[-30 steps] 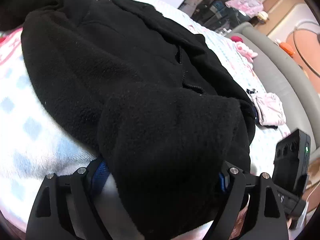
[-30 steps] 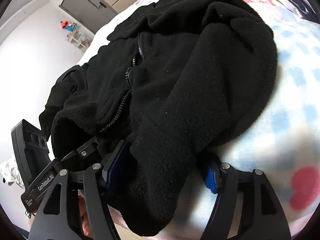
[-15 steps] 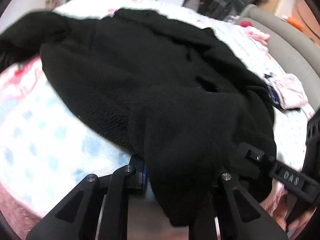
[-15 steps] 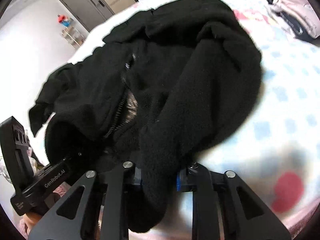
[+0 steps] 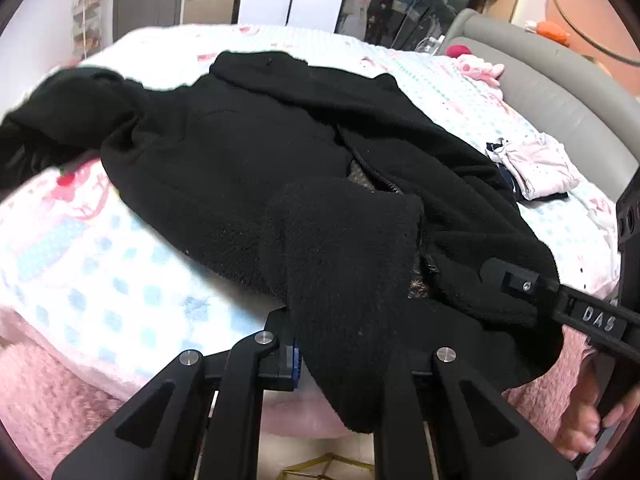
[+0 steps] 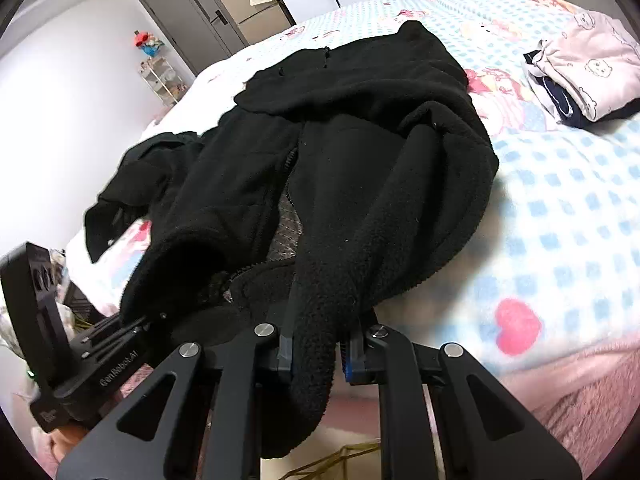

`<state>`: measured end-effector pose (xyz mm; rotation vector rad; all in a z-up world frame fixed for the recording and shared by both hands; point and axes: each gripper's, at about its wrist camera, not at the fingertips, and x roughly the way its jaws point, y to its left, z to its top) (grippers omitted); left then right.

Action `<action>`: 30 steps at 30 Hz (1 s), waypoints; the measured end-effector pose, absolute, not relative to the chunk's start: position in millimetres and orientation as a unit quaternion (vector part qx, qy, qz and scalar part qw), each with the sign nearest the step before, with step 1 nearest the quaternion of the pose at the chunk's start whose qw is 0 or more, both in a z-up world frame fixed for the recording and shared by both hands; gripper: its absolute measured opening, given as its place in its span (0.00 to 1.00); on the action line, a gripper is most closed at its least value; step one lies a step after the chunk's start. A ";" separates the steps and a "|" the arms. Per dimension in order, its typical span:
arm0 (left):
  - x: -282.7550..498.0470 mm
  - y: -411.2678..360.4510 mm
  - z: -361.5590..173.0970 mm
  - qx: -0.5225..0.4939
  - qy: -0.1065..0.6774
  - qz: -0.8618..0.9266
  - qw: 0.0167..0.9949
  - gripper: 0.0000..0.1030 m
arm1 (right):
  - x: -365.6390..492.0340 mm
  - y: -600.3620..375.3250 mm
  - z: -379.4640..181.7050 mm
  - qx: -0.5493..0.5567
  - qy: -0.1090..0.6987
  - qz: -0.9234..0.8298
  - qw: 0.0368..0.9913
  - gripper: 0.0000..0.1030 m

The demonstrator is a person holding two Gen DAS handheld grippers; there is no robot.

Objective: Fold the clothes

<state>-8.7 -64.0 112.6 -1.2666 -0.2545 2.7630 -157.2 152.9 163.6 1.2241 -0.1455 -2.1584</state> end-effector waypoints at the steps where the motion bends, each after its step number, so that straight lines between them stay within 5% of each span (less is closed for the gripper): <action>1: -18.0 -62.4 114.1 -0.414 -0.081 0.905 0.048 0.11 | -155.7 152.8 167.2 0.462 -0.054 -0.823 0.325 0.13; 7: -23.8 -64.4 92.6 -0.444 -0.082 0.890 0.059 0.12 | -152.0 157.4 169.7 0.461 -0.057 -0.822 0.328 0.13; 12: -41.4 -71.3 58.2 -0.503 -0.097 0.857 0.061 0.20 | -163.2 151.4 105.7 0.528 -0.026 -0.795 0.297 0.19; 14: -40.8 -74.9 69.7 -0.499 -0.103 0.857 0.075 0.32 | -162.2 165.9 108.7 0.522 -0.062 -0.793 0.308 0.22; 20: -15.7 -92.9 102.4 -0.441 -0.141 0.886 0.031 0.37 | -149.4 197.3 160.1 0.451 -0.055 -0.846 0.280 0.36; 27: -42.0 -79.5 80.5 -0.468 -0.071 0.881 0.016 0.47 | -159.5 179.6 182.0 0.419 -0.010 -0.860 0.292 0.39; 30: -38.8 -78.9 81.7 -0.454 -0.073 0.888 0.027 0.59 | -175.9 165.3 175.7 0.433 -0.008 -0.844 0.316 0.39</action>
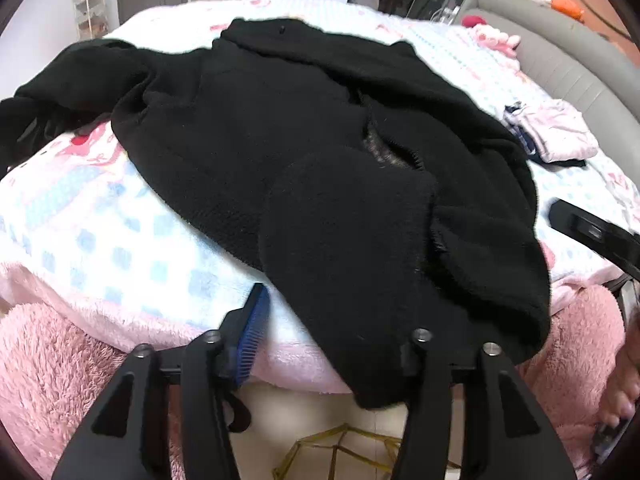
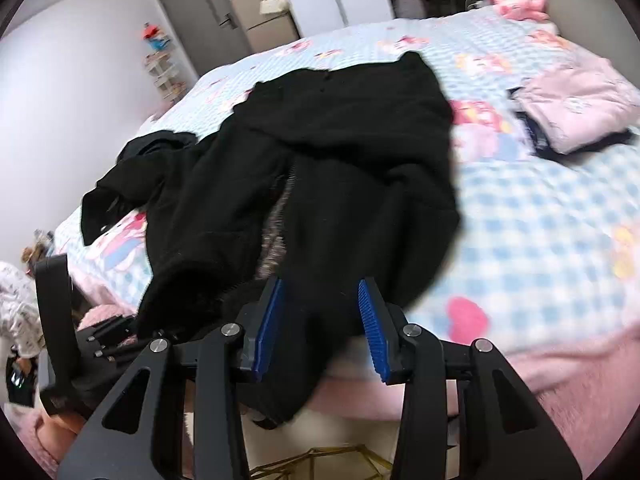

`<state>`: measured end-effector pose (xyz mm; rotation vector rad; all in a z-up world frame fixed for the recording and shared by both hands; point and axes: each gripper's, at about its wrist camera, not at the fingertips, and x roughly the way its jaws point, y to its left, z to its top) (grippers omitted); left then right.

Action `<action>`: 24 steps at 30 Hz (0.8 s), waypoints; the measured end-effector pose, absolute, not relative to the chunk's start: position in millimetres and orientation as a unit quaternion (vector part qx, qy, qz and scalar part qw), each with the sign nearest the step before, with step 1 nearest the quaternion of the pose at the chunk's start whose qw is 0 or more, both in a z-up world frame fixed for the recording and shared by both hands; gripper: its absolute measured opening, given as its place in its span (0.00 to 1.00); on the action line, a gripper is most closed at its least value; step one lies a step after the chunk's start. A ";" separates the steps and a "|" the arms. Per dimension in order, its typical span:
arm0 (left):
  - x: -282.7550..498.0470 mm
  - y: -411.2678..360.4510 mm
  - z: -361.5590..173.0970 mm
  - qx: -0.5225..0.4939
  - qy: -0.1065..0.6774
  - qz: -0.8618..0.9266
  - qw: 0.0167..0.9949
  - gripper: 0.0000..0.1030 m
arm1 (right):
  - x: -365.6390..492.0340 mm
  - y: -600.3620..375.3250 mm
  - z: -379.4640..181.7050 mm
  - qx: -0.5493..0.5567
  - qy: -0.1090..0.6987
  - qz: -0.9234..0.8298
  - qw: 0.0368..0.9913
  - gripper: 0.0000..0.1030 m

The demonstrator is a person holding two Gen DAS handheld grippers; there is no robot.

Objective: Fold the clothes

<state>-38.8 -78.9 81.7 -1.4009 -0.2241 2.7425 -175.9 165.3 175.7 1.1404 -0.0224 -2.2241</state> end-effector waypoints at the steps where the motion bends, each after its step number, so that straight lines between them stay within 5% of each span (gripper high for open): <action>1: -37.0 -76.4 85.5 -0.442 -0.066 0.894 0.028 0.61 | -179.8 158.7 175.3 0.429 0.005 -0.845 0.319 0.39; 9: -17.0 -60.6 130.8 -0.336 -0.018 0.941 0.043 0.62 | -194.2 132.7 125.5 0.479 0.050 -0.825 0.296 0.40; 12: -26.7 -59.9 154.6 -0.290 0.009 0.955 0.061 0.51 | -179.2 137.0 120.6 0.467 0.063 -0.828 0.302 0.42; 15: -59.5 -60.6 166.3 -0.285 0.035 0.955 0.075 0.51 | -178.2 144.4 123.4 0.464 0.038 -0.826 0.318 0.47; 18: -93.7 -58.4 145.3 -0.343 0.040 0.934 0.095 0.51 | -181.5 149.8 119.4 0.468 0.013 -0.822 0.323 0.47; 22: -109.9 -70.1 79.6 -0.450 0.001 0.887 0.102 0.30 | -183.1 148.4 109.0 0.470 0.019 -0.820 0.326 0.47; 24: -95.5 -76.0 57.4 -0.459 -0.017 0.884 0.089 0.29 | -183.3 151.9 105.6 0.471 0.013 -0.819 0.327 0.47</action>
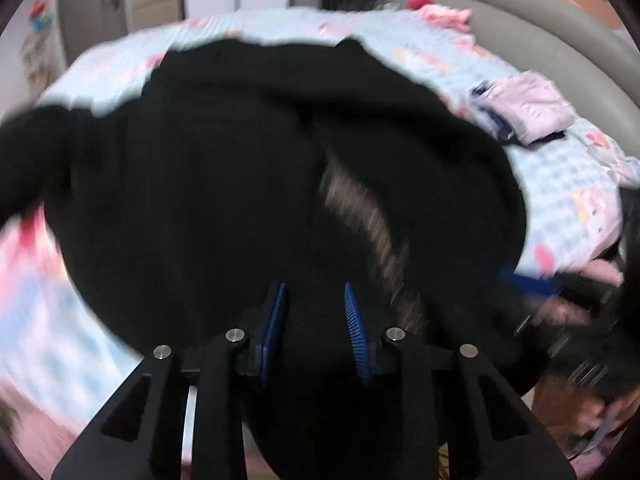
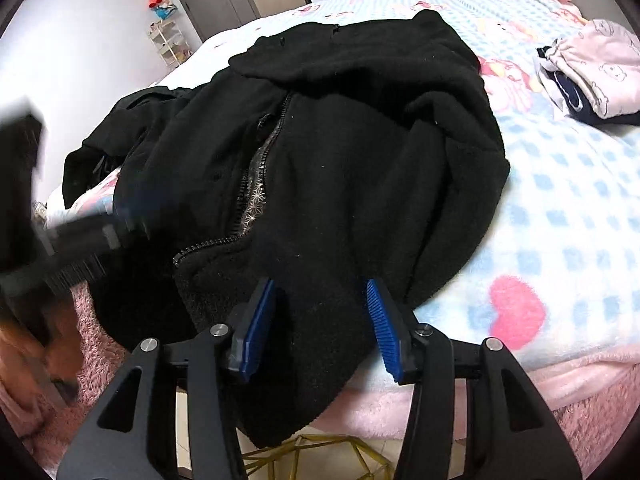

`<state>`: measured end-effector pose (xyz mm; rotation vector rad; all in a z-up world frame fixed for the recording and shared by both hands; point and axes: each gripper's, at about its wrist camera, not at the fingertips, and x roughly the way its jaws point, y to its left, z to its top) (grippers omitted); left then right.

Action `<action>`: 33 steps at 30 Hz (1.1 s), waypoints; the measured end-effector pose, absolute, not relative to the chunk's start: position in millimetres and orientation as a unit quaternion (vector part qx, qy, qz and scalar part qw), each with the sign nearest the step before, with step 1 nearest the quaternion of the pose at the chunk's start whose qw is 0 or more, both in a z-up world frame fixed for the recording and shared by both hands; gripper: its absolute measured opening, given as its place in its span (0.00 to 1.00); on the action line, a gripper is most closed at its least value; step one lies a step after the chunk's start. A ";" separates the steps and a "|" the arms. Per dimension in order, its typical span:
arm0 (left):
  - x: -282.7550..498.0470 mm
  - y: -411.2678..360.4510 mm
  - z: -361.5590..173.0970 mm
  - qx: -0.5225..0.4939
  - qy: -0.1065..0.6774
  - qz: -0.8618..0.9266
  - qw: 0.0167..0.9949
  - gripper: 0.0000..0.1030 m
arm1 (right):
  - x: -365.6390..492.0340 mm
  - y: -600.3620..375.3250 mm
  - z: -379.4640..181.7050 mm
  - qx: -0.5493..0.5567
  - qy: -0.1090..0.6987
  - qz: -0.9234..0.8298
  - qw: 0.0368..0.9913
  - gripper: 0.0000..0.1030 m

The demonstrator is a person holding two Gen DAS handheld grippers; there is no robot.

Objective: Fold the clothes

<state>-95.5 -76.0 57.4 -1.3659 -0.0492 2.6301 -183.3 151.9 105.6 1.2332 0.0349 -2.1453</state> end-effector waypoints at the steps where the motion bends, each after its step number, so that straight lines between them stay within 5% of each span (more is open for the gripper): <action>1: -87.3 -77.3 52.6 -0.456 -0.024 0.886 0.084 0.29 | -184.5 150.9 104.8 0.472 0.007 -0.818 0.329 0.47; 12: -63.1 -73.0 79.8 -0.426 -0.049 0.900 0.081 0.35 | -173.4 160.8 128.3 0.433 -0.011 -0.829 0.354 0.51; 16: -59.1 -78.1 111.9 -0.376 -0.131 0.909 0.128 0.50 | -187.5 210.3 144.9 0.404 -0.081 -0.855 0.313 0.51; 28: -78.2 -49.0 67.0 -0.465 -0.235 0.825 0.221 0.55 | -195.5 207.5 119.0 0.450 -0.087 -0.834 0.307 0.53; 30: -80.5 -38.4 62.0 -0.484 -0.205 0.823 0.213 0.51 | -198.5 200.5 113.5 0.461 -0.086 -0.828 0.309 0.53; 32: -80.6 -30.2 60.4 -0.489 -0.177 0.832 0.192 0.13 | -196.7 199.5 111.3 0.461 -0.083 -0.829 0.307 0.53; 33: -78.5 -27.5 64.0 -0.484 -0.167 0.839 0.186 0.09 | -195.6 199.2 110.2 0.461 -0.081 -0.829 0.305 0.53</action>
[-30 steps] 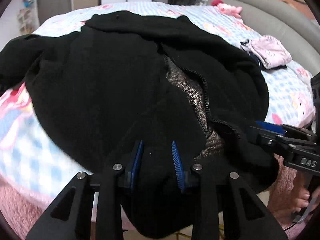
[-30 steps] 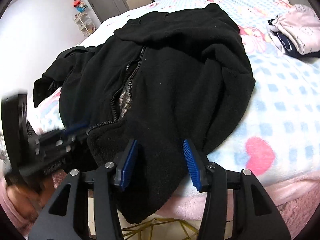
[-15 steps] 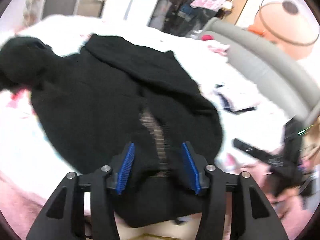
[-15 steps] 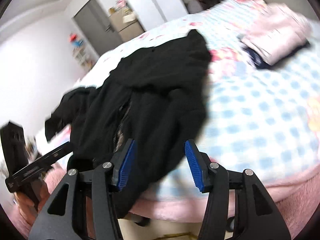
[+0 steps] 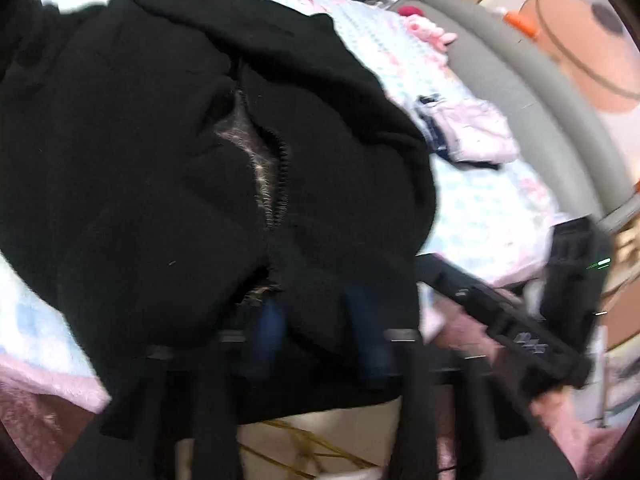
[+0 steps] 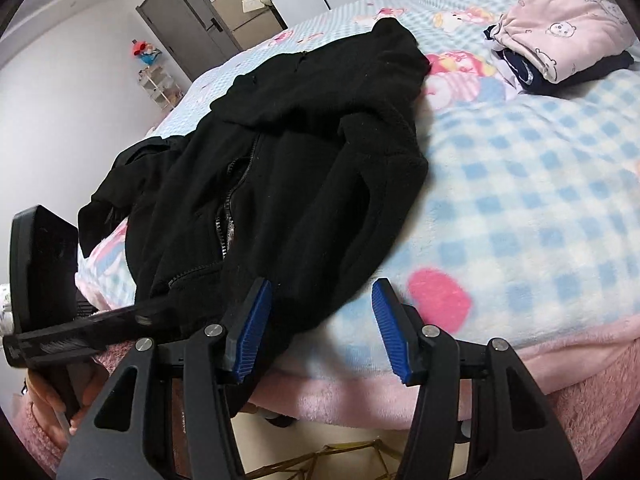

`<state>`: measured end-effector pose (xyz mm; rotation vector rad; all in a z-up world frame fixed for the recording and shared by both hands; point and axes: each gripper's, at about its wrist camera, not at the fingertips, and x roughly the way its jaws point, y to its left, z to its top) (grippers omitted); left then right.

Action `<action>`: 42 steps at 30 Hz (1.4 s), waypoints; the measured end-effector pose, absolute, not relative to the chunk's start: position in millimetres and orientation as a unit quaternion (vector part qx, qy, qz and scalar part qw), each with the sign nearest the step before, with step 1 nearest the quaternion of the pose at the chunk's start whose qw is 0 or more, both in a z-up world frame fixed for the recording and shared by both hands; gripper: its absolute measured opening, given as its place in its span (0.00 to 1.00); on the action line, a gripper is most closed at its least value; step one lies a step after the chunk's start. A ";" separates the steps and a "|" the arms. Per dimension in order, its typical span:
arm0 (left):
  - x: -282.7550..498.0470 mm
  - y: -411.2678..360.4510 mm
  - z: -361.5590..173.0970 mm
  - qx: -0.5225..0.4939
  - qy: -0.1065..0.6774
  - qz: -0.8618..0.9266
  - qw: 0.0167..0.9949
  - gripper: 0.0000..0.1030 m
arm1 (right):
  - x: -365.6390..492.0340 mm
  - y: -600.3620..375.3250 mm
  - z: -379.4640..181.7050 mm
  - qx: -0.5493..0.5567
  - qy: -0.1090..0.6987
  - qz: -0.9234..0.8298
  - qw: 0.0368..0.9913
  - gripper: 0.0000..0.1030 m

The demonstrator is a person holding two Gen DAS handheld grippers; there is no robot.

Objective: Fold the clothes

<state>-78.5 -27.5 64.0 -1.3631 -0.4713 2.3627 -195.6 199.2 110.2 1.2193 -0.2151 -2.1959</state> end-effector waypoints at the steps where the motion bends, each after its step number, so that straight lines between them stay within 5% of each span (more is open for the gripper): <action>1: -73.3 -26.8 74.3 -0.467 -0.163 0.849 0.185 0.09 | -195.6 200.2 110.2 0.460 -0.082 -0.831 0.303 0.53; 7: -47.4 -28.3 128.2 -0.384 -0.128 0.900 0.162 0.09 | -200.7 210.8 104.8 0.462 -0.089 -0.838 0.277 0.53; 12: -63.7 -41.6 92.7 -0.445 -0.100 0.884 0.103 0.09 | -201.9 198.6 92.8 0.485 -0.023 -0.842 0.235 0.53; 16: -72.9 -46.2 51.3 -0.521 -0.124 0.837 0.117 0.17 | -198.9 201.3 100.3 0.471 -0.034 -0.847 0.243 0.53; 24: -37.7 -31.8 98.7 -0.483 -0.048 0.872 0.065 0.32 | -199.3 206.6 135.2 0.413 -0.073 -0.867 0.269 0.53; 29: -50.1 -13.8 132.6 -0.417 -0.032 0.903 0.100 0.41 | -214.2 166.9 122.3 0.437 0.004 -0.857 0.273 0.56; 34: -90.1 13.4 109.7 -0.426 -0.011 0.895 0.130 0.41 | -217.5 157.5 96.1 0.464 0.025 -0.846 0.262 0.57; 42: -94.5 16.1 67.3 -0.483 0.020 0.872 0.080 0.42 | -222.8 206.8 95.3 0.510 -0.094 -0.816 0.256 0.50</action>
